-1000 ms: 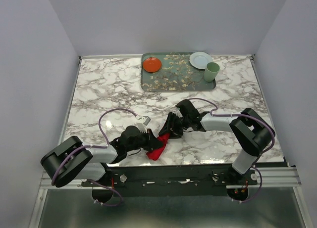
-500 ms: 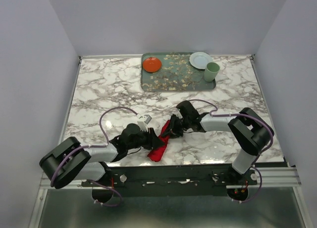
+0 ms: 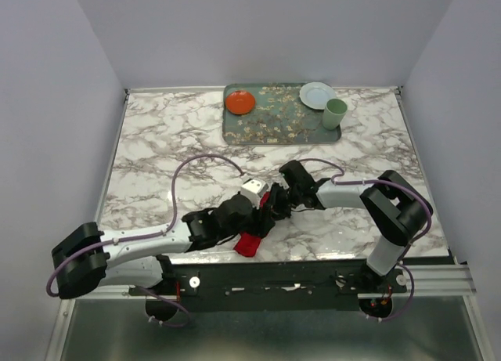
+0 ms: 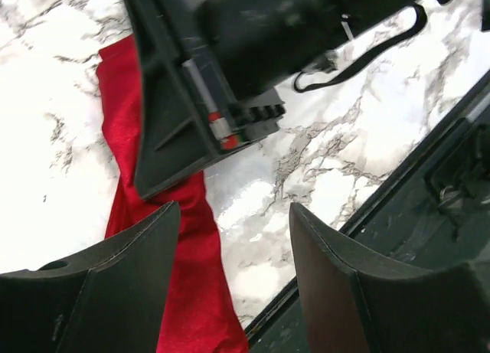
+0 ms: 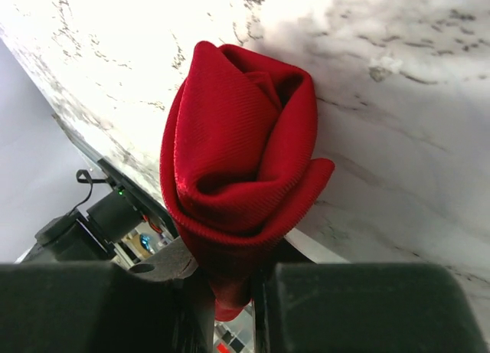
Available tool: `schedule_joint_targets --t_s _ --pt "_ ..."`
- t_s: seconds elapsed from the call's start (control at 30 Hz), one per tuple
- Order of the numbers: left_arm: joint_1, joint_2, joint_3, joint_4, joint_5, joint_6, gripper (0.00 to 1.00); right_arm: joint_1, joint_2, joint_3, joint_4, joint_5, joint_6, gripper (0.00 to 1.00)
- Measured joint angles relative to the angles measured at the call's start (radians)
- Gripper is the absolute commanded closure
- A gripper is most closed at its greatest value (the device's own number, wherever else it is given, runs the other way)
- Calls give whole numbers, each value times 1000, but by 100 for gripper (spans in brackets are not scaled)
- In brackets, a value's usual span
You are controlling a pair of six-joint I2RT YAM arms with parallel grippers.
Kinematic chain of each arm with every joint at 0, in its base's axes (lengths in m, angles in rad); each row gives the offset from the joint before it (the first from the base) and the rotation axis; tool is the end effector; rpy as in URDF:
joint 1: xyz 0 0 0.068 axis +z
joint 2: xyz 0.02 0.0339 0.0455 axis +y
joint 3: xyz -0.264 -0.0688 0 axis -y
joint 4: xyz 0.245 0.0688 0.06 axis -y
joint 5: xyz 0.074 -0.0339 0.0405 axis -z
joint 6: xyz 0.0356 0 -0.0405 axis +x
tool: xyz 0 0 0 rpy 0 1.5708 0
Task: Fold the napkin, place the utensils inside, and roll it up
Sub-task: Roll the napkin with the utensil
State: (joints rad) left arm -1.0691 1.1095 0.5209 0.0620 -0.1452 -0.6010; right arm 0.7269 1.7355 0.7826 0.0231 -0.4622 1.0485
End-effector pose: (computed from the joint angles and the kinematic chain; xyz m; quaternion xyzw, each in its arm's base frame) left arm 0.1171 -0.2027 0.2089 0.1653 0.8493 -0.3265 0.3804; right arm 0.2266 0.2228 0.1241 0.0767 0.9235 0.3751 0.0250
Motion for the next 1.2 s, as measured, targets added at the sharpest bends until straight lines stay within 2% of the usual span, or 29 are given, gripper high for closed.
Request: schedule_joint_targets --t_s 0.17,0.33,0.47,0.73,0.83,1.03,1.07,1.2 --pt "-171 169 148 -150 -245 43 33 0 0 2 -19 0 10 76" --pt "-285 386 281 -317 -447 46 33 0 0 2 -24 0 21 76" --pt "-338 504 349 -405 -548 29 35 0 2 2 -25 0 25 76" --pt "-373 583 403 -523 -676 -15 41 0 7 2 -24 -3 38 76" --pt "-373 628 409 -537 -700 -26 46 0 10 2 -24 -4 45 75" --pt "-373 639 407 -540 -715 -48 68 0 10 2 -23 -6 57 71" --pt "-373 639 405 -539 -715 -51 73 0 10 2 -23 -6 58 67" --pt "-368 608 375 -517 -700 -51 83 0 10 2 -22 -11 61 54"
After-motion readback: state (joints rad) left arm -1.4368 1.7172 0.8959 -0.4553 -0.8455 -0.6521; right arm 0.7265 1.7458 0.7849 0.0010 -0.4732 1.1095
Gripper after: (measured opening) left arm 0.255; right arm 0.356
